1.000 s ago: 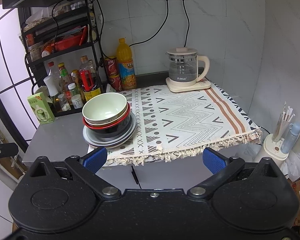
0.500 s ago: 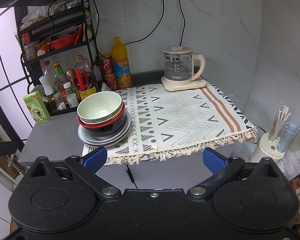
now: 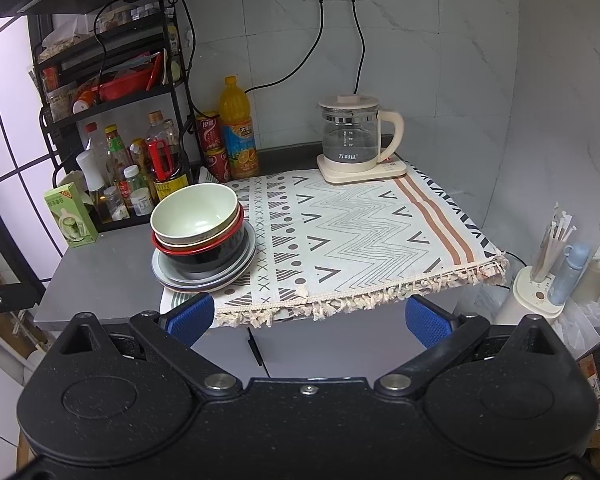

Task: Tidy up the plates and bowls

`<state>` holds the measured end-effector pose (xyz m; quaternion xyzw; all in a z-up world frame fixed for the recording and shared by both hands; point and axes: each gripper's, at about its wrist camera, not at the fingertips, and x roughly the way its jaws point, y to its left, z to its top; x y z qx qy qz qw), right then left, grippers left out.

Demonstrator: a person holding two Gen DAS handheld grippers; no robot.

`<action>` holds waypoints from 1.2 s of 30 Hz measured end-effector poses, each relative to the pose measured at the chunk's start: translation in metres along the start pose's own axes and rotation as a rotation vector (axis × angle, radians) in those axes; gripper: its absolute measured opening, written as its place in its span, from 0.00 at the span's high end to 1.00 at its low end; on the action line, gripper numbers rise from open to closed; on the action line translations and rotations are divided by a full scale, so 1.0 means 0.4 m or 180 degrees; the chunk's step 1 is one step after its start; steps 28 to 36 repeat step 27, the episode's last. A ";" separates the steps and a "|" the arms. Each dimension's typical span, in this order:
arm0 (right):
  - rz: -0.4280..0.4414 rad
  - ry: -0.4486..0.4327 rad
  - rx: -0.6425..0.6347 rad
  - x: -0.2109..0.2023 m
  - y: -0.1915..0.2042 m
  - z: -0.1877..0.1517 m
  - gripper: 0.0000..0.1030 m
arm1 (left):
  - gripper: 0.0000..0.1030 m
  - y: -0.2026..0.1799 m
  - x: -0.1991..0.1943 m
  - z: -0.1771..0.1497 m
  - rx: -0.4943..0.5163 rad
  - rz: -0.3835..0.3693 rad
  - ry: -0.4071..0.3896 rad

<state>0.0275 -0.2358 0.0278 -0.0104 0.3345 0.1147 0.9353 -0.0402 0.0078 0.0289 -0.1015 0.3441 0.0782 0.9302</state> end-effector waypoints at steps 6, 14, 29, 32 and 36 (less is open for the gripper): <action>0.0001 -0.0005 -0.0001 0.000 -0.002 -0.002 0.00 | 0.00 0.001 -0.001 -0.004 -0.0011 0.0001 0.0003; -0.0028 0.0031 0.0014 0.008 -0.004 -0.002 0.00 | 0.00 -0.003 0.000 -0.006 -0.0018 -0.0022 0.0007; -0.0069 0.0118 0.0082 0.022 -0.009 -0.020 0.00 | 0.00 -0.005 0.021 -0.009 0.0005 -0.0079 0.0055; -0.0069 0.0118 0.0082 0.022 -0.009 -0.020 0.00 | 0.00 -0.005 0.021 -0.009 0.0005 -0.0079 0.0055; -0.0069 0.0118 0.0082 0.022 -0.009 -0.020 0.00 | 0.00 -0.005 0.021 -0.009 0.0005 -0.0079 0.0055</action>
